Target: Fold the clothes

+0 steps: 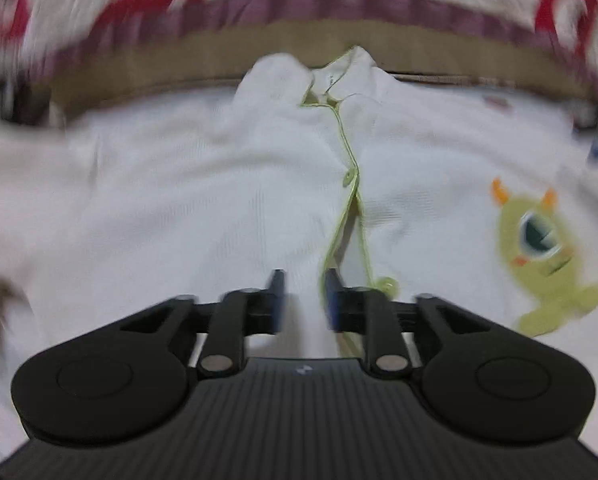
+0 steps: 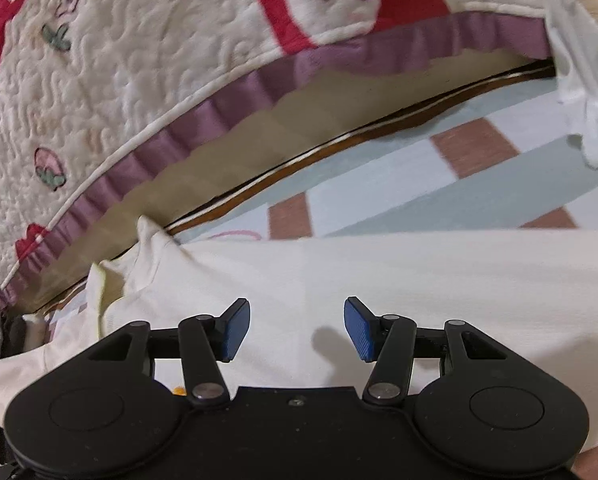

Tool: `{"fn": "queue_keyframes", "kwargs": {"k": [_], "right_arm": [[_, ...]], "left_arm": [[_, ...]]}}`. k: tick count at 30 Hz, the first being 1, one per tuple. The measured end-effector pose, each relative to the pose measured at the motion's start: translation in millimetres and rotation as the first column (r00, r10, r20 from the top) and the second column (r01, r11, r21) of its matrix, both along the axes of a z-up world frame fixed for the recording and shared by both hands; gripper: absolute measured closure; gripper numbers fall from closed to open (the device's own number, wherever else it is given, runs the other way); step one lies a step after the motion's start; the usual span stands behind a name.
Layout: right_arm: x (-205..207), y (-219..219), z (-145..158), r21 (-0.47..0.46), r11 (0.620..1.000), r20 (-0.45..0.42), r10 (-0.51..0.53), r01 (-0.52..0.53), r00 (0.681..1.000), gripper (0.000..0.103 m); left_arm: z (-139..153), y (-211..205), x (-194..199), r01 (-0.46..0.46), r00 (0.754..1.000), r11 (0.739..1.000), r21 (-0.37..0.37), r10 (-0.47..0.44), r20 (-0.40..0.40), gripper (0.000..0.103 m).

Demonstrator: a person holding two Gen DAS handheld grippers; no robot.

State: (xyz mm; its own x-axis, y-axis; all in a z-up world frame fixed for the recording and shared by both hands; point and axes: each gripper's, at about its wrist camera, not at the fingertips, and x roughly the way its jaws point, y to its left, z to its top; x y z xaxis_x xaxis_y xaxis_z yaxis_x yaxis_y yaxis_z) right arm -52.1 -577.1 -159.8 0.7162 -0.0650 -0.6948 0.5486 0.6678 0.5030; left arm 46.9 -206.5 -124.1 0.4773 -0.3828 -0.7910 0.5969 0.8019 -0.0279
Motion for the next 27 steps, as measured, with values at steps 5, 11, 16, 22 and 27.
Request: {"fn": "queue_keyframes", "kwargs": {"k": [5, 11, 16, 22, 27], "right_arm": [[-27.3, 41.9, 25.3, 0.04, 0.998, 0.046, 0.038, -0.04, 0.998, 0.049], [-83.8, 96.0, 13.5, 0.064, 0.997, -0.067, 0.048, -0.044, 0.997, 0.049], [-90.1, 88.4, -24.0, 0.15, 0.988, -0.084, -0.014, 0.026, 0.996, 0.071], [-56.6, 107.0, -35.3, -0.036, 0.998, -0.137, 0.049, -0.055, 0.989, 0.096], [-67.9, 99.1, -33.1, -0.121, 0.993, -0.167, -0.029, 0.009, 0.986, 0.101]], "left_arm": [[4.0, -22.2, 28.7, 0.223, 0.957, 0.975, 0.021, -0.215, -0.195, 0.048], [-8.4, -30.8, -13.6, 0.38, 0.903, 0.921, 0.08, -0.351, -0.245, 0.043], [-5.1, -30.2, -51.6, 0.346, 0.926, 0.938, -0.035, -0.347, -0.149, 0.039], [-24.9, -25.7, -87.3, 0.463, 0.881, 0.886, -0.022, -0.463, -0.099, 0.035], [-23.7, -16.6, -99.9, 0.478, 0.877, 0.865, 0.152, -0.479, -0.028, 0.037]]}}
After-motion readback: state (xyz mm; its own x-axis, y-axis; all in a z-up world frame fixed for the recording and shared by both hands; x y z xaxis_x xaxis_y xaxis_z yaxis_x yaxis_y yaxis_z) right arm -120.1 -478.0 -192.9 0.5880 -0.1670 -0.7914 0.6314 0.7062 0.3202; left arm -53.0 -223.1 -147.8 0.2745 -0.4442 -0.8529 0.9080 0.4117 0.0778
